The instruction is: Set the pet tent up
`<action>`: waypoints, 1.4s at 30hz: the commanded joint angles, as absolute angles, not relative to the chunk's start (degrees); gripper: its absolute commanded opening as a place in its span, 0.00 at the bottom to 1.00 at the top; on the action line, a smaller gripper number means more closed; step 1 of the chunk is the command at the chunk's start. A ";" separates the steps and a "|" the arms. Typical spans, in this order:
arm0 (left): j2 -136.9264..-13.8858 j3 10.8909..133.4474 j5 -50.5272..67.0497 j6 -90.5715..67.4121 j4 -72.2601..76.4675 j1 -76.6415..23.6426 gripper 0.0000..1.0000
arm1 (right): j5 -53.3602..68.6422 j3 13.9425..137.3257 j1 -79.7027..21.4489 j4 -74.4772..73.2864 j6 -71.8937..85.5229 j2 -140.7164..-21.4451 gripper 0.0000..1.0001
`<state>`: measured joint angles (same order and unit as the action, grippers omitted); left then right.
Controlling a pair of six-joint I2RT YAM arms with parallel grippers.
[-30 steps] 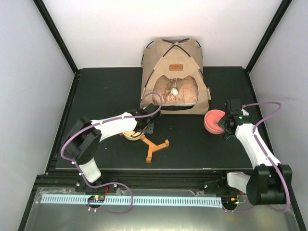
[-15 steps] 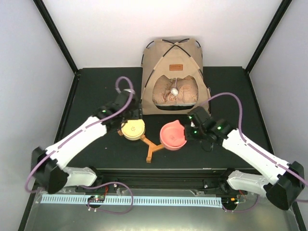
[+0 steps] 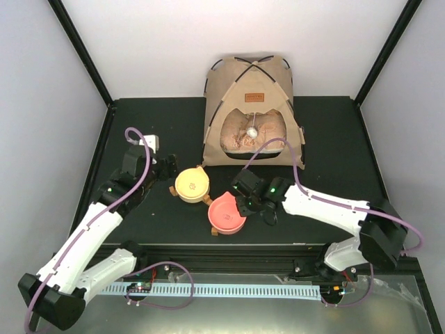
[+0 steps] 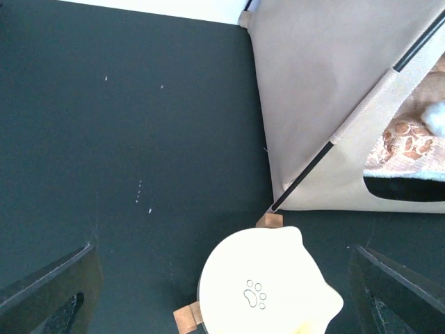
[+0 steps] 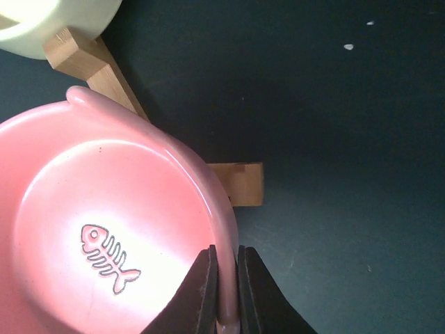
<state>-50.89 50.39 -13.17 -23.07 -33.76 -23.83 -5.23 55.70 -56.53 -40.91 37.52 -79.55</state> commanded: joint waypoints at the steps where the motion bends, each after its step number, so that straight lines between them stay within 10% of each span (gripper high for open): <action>1: -48.49 49.43 -11.62 -20.38 -31.47 -23.37 0.99 | -6.13 59.46 -57.10 -33.49 36.96 -81.85 0.01; 22: -47.20 48.29 -11.36 -20.65 -31.29 -23.18 0.99 | -13.68 64.33 -57.13 -35.43 35.63 -91.51 0.04; 33: -46.73 47.52 -12.14 -20.40 -30.72 -23.20 0.99 | -15.72 63.04 -56.76 -35.38 34.12 -86.15 0.48; 38: -44.44 45.45 -11.02 -18.97 -28.10 -23.20 0.99 | -14.64 55.75 -51.59 -28.81 30.34 -75.15 0.87; 42: -40.31 43.69 -8.20 -16.88 -24.94 -23.29 0.99 | -18.30 50.97 -44.19 -24.97 26.96 -66.31 0.95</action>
